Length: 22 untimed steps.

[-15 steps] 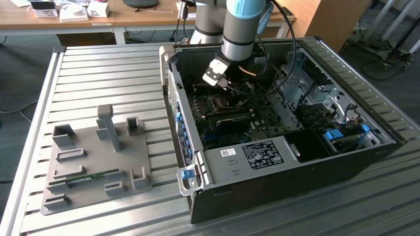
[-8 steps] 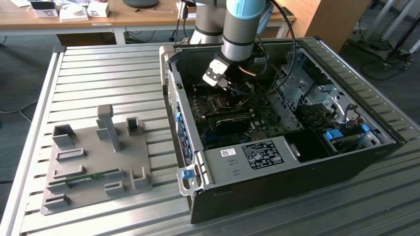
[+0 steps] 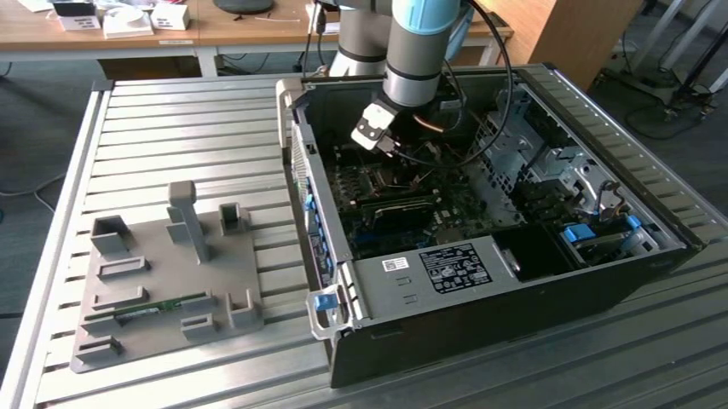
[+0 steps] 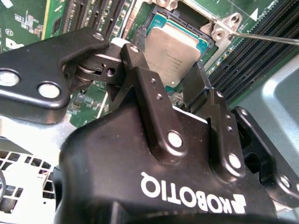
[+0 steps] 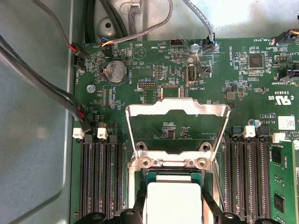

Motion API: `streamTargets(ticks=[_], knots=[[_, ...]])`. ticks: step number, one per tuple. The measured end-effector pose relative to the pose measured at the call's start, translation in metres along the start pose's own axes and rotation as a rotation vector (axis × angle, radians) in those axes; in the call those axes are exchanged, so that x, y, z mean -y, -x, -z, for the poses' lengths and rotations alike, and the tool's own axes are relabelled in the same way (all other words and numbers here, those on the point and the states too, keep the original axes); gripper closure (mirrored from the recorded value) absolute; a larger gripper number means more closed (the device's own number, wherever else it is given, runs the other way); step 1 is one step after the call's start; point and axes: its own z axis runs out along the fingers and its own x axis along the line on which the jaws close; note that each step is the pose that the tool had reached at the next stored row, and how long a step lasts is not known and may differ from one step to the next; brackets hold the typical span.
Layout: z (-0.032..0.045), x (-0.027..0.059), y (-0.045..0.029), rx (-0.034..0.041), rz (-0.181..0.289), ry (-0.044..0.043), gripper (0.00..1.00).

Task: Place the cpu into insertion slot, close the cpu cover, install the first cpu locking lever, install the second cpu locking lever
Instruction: 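Place the cpu into insertion slot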

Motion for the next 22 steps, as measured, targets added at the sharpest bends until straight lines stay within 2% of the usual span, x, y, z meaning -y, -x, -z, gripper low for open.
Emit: streamTargets(ticks=[7,8,13,18,22], knots=[[-0.0004,-0.0001,-0.0002,-0.001,0.0,0.0007,0.45],[-0.0003,-0.0001,-0.0001,-0.0007,0.0,0.0005,0.39],[0.0003,-0.0001,0.0,-0.0001,0.0,0.0001,0.39],[0.0083,-0.0004,-0.0003,-0.0002,0.0,0.0001,0.39],[0.0188,-0.0008,-0.0006,-0.0001,0.0,0.0001,0.39]])
